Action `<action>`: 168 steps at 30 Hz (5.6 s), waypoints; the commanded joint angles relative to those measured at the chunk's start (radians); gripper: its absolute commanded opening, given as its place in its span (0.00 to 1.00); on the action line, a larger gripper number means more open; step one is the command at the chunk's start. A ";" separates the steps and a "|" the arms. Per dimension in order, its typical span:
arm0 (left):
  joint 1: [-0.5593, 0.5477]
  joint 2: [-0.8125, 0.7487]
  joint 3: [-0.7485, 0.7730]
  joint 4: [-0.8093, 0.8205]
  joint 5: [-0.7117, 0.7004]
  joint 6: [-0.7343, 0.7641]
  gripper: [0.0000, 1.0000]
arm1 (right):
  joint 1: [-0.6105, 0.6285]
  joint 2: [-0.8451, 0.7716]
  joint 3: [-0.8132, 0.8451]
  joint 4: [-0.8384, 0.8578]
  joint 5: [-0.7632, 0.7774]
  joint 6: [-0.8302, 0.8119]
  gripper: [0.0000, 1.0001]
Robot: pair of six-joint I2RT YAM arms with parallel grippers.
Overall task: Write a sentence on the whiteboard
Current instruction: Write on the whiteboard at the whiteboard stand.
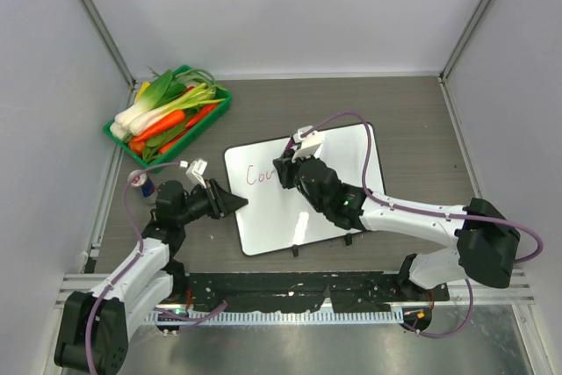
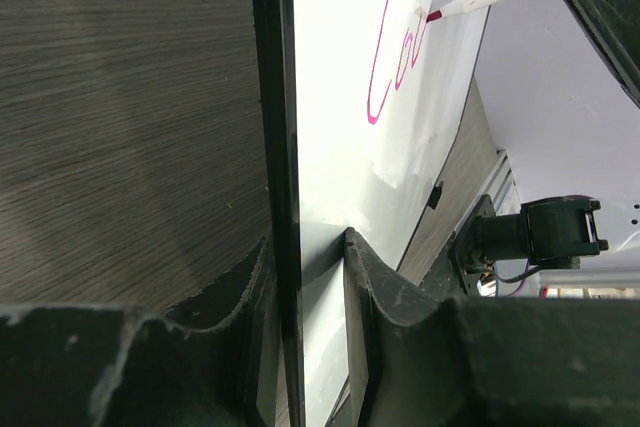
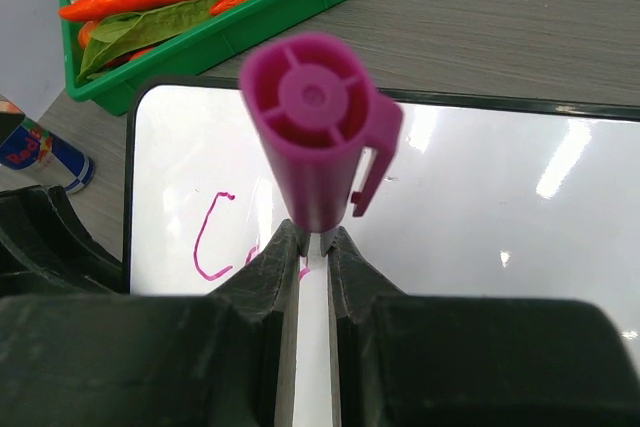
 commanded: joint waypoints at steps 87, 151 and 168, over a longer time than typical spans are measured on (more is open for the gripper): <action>0.001 -0.002 0.002 0.029 -0.005 0.040 0.00 | -0.013 -0.043 -0.007 -0.078 0.014 -0.021 0.01; 0.001 0.003 0.002 0.031 -0.008 0.038 0.00 | -0.050 -0.085 -0.029 -0.047 0.009 -0.009 0.02; 0.000 -0.003 0.002 0.028 -0.008 0.040 0.00 | -0.050 -0.125 -0.015 -0.069 0.011 0.006 0.01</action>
